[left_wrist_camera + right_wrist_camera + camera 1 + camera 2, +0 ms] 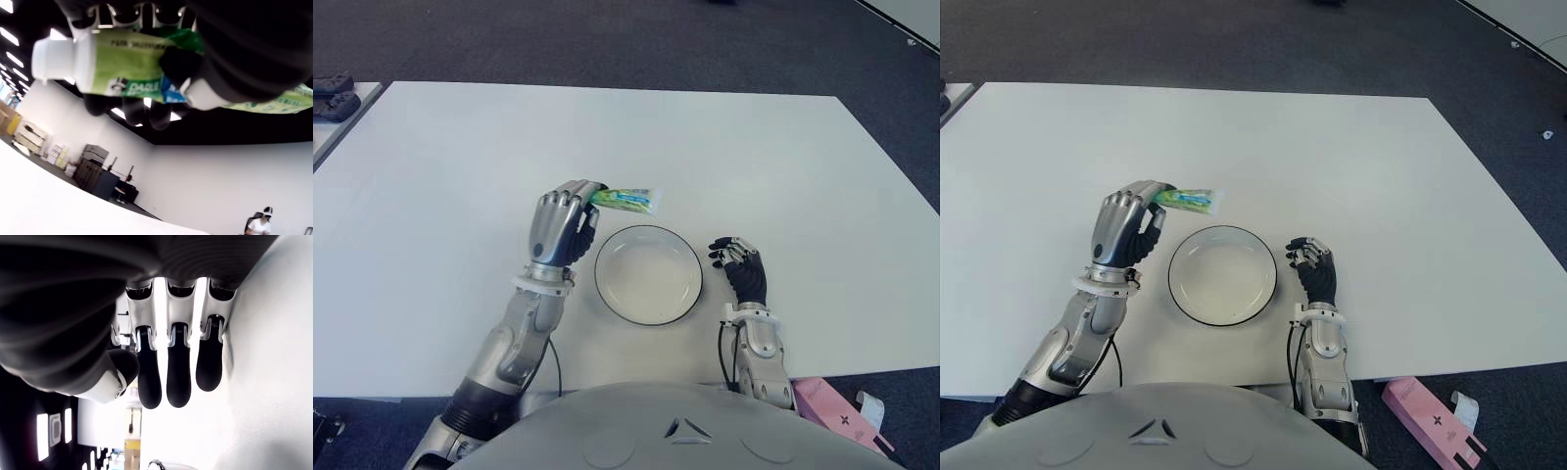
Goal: Put the toothpaste on the table into the plate.
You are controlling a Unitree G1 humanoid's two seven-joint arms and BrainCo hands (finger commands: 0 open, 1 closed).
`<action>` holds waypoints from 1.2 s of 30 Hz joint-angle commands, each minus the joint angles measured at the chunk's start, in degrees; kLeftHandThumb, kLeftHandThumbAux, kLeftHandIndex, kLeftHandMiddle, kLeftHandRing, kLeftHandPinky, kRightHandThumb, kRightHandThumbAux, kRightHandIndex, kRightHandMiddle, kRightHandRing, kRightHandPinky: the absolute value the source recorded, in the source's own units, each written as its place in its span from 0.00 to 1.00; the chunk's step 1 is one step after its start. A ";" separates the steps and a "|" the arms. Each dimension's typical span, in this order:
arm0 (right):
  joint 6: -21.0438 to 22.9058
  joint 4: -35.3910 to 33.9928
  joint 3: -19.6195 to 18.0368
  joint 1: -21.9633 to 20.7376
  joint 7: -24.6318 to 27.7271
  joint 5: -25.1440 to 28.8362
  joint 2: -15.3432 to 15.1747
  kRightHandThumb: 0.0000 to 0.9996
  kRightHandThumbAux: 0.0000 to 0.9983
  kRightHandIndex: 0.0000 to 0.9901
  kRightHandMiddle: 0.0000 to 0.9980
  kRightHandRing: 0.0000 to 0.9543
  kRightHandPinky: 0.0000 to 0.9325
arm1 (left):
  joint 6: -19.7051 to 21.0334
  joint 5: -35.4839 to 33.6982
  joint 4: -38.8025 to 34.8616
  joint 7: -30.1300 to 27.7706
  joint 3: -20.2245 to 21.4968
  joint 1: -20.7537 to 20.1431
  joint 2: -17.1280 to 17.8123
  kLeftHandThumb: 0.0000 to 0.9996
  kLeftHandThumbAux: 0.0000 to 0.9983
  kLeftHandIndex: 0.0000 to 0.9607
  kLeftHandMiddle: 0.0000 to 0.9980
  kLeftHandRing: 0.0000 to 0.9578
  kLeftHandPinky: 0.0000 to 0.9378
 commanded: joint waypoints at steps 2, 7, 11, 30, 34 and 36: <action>1.45 0.76 0.43 0.55 -0.25 -0.25 0.38 0.71 0.73 0.43 0.49 0.51 0.52 | -2.94 0.78 2.67 -2.94 -2.27 -2.41 2.07 0.85 0.67 0.42 0.55 0.92 0.93; 1.32 0.71 0.55 0.65 -0.28 -0.15 0.34 0.71 0.73 0.43 0.49 0.51 0.52 | -4.53 0.69 4.14 -3.41 -3.66 -3.30 2.30 0.85 0.67 0.42 0.55 0.92 0.93; 1.52 0.56 0.65 0.73 -0.42 -0.23 0.37 0.71 0.73 0.43 0.48 0.51 0.51 | -5.57 2.60 6.40 -2.18 -5.12 -5.03 2.35 0.85 0.67 0.42 0.56 0.92 0.93; 1.56 0.40 0.80 1.02 -0.67 -0.55 0.11 0.71 0.73 0.43 0.48 0.50 0.52 | -5.32 11.55 22.71 6.06 -13.92 -11.32 1.22 0.85 0.67 0.42 0.57 0.92 0.94; 1.43 0.65 0.72 0.93 -0.74 -0.58 0.08 0.71 0.73 0.43 0.48 0.51 0.52 | -5.99 11.08 24.38 5.77 -15.23 -11.76 1.41 0.85 0.67 0.42 0.57 0.91 0.94; 1.47 0.71 0.67 0.89 -0.75 -0.54 0.10 0.71 0.73 0.43 0.49 0.51 0.52 | -6.56 10.53 25.27 5.27 -15.88 -11.91 1.58 0.85 0.67 0.42 0.57 0.91 0.94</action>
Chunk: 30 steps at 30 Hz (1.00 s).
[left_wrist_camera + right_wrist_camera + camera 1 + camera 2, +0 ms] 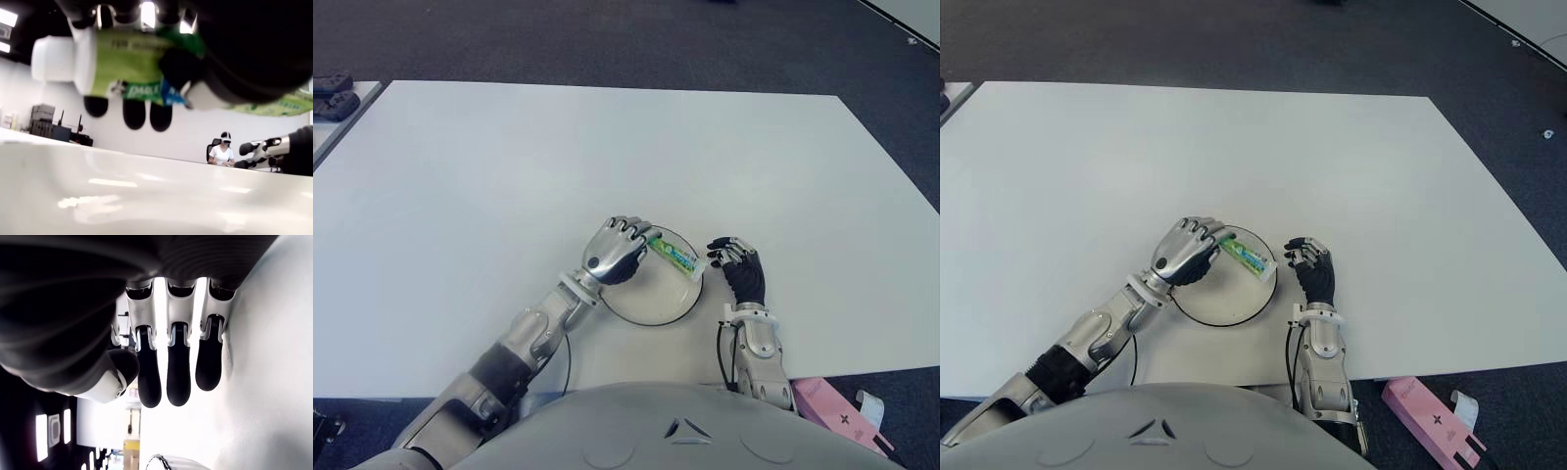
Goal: Put the toothpaste on the table into the plate.
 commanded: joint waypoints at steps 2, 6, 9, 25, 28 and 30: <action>1.24 1.23 0.01 0.48 -0.17 -0.18 0.17 0.71 0.73 0.43 0.49 0.51 0.53 | -1.63 -0.91 4.34 -1.04 -2.41 -0.39 0.49 0.85 0.67 0.42 0.57 0.91 0.94; 1.34 1.25 -0.07 0.47 -0.28 -0.08 0.29 0.71 0.73 0.43 0.49 0.51 0.53 | -2.95 -2.03 7.26 -1.72 -3.51 -0.40 0.73 0.85 0.67 0.42 0.57 0.91 0.94; 1.43 1.18 -0.07 0.50 -0.34 -0.09 0.34 0.71 0.73 0.43 0.49 0.51 0.53 | -3.49 -2.55 8.20 -2.16 -3.90 -0.68 0.94 0.85 0.67 0.42 0.57 0.91 0.93; 1.16 0.88 0.00 0.96 -0.01 -0.07 0.09 0.71 0.73 0.43 0.48 0.50 0.52 | -5.10 -2.91 6.78 -4.27 -4.84 -1.34 4.14 0.75 0.69 0.44 0.57 0.71 0.73; 1.23 0.90 -0.02 0.95 0.02 -0.08 0.04 0.71 0.73 0.43 0.48 0.50 0.52 | -5.01 -3.43 5.97 -5.01 -4.57 -1.04 4.50 0.52 0.54 0.35 0.44 0.52 0.57; 1.38 0.88 -0.05 0.94 0.02 -0.04 0.04 0.71 0.73 0.43 0.48 0.50 0.52 | -4.85 -4.01 5.38 -5.72 -4.23 -0.76 4.70 0.40 0.49 0.25 0.34 0.39 0.43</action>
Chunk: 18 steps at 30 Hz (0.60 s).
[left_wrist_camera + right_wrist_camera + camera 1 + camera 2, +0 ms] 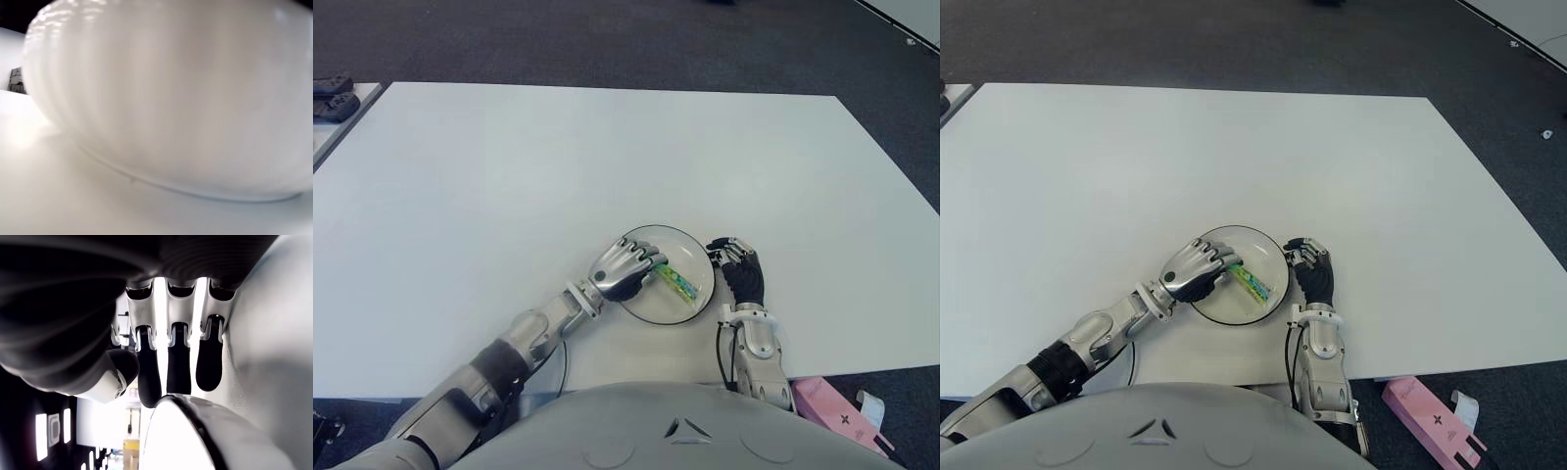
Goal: Put the toothpaste on the table into the plate.
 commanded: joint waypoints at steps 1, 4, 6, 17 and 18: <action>1.41 0.93 -0.03 0.78 0.15 0.04 0.07 0.71 0.73 0.43 0.48 0.50 0.52 | 0.71 -1.17 -0.59 -2.88 0.66 1.11 1.62 0.35 0.47 0.21 0.30 0.34 0.38; 1.54 0.91 -0.10 0.77 0.12 0.09 0.09 0.71 0.73 0.43 0.48 0.50 0.52 | 1.49 -1.82 -1.41 -3.84 1.13 1.53 1.73 0.27 0.46 0.13 0.22 0.24 0.28; 1.54 0.95 -0.12 0.75 0.13 0.08 0.07 0.71 0.73 0.43 0.48 0.51 0.52 | 2.33 -2.03 -2.21 -4.50 1.52 1.97 1.80 0.22 0.45 0.08 0.16 0.18 0.21; 1.29 1.23 -0.25 0.59 0.26 0.29 0.06 0.71 0.73 0.43 0.48 0.51 0.53 | 6.83 -0.59 -5.66 -6.19 2.44 4.03 1.82 0.14 0.43 0.00 0.01 0.01 0.04; 1.28 1.24 -0.26 0.59 0.27 0.29 0.06 0.71 0.73 0.43 0.48 0.51 0.53 | 7.00 -0.56 -5.78 -6.22 2.41 4.08 1.83 0.14 0.43 0.00 0.00 0.01 0.04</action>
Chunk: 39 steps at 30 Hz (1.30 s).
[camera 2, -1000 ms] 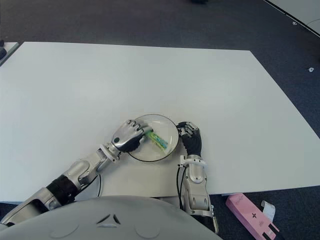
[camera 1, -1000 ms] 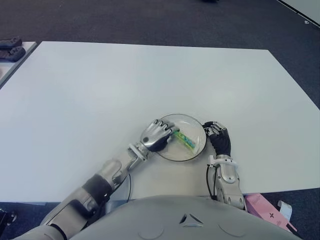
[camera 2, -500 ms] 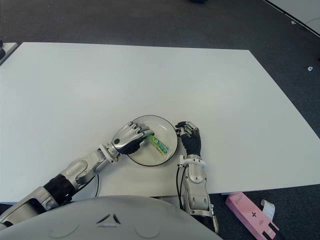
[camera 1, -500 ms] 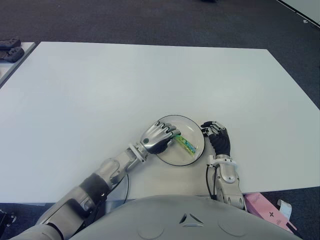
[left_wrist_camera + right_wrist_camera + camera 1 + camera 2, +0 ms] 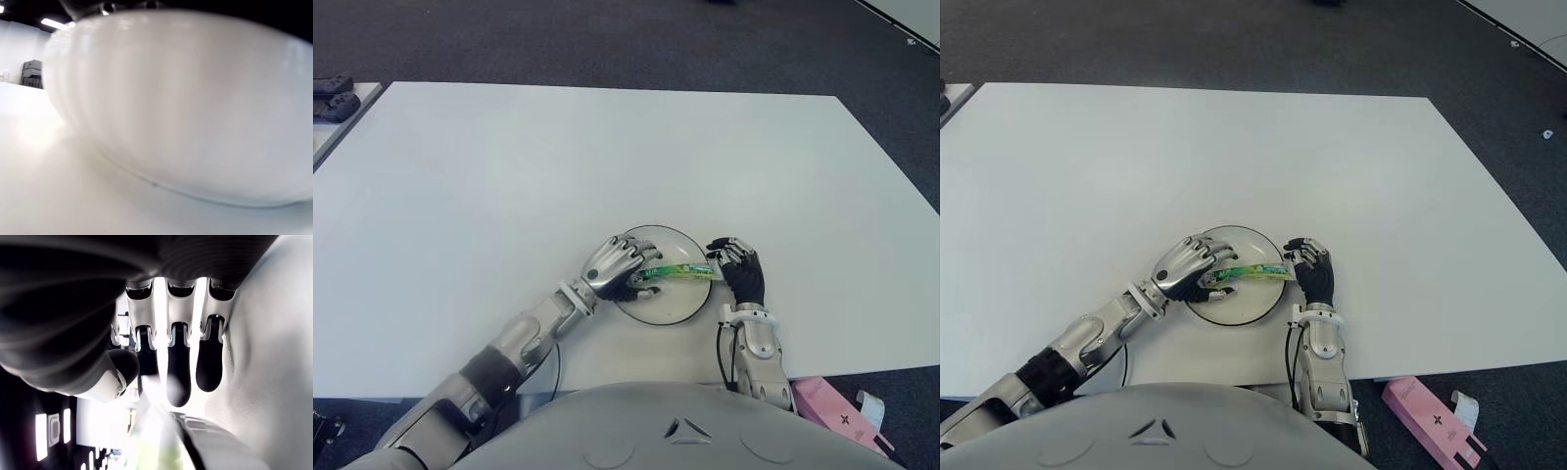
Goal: Put the toothpaste on the table into the plate.
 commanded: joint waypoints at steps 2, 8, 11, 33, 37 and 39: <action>0.97 1.32 -0.09 0.62 0.30 0.33 0.12 0.71 0.73 0.43 0.48 0.51 0.53 | 3.32 1.61 -1.03 -1.31 0.54 1.41 0.65 0.13 0.43 0.00 0.00 0.00 0.03; 0.34 1.68 -0.15 0.49 0.46 0.40 0.00 0.71 0.73 0.43 0.48 0.51 0.52 | 5.33 2.69 -1.90 1.03 0.88 2.29 0.22 0.11 0.46 0.00 0.00 0.00 0.02; 0.31 1.83 -0.18 0.40 0.33 0.24 -0.03 0.71 0.73 0.43 0.48 0.51 0.52 | 5.92 2.88 -2.66 2.00 1.13 2.81 0.19 0.10 0.47 0.00 0.00 0.00 0.01; 0.27 1.75 -0.21 0.43 0.40 0.16 -0.23 0.71 0.73 0.43 0.48 0.50 0.52 | 0.95 -3.71 1.92 20.74 5.92 4.73 -4.36 0.18 0.45 0.00 0.00 0.00 0.00; 0.10 1.86 -0.24 0.38 0.52 0.22 -0.33 0.71 0.73 0.43 0.48 0.50 0.52 | -0.44 -5.93 2.77 25.08 7.67 5.40 -6.13 0.18 0.44 0.00 0.00 0.00 0.00; 0.04 1.91 -0.27 0.34 0.57 0.23 -0.39 0.71 0.73 0.43 0.48 0.50 0.51 | -1.14 -6.84 3.04 26.62 8.47 5.77 -6.80 0.17 0.44 0.00 0.00 0.00 0.00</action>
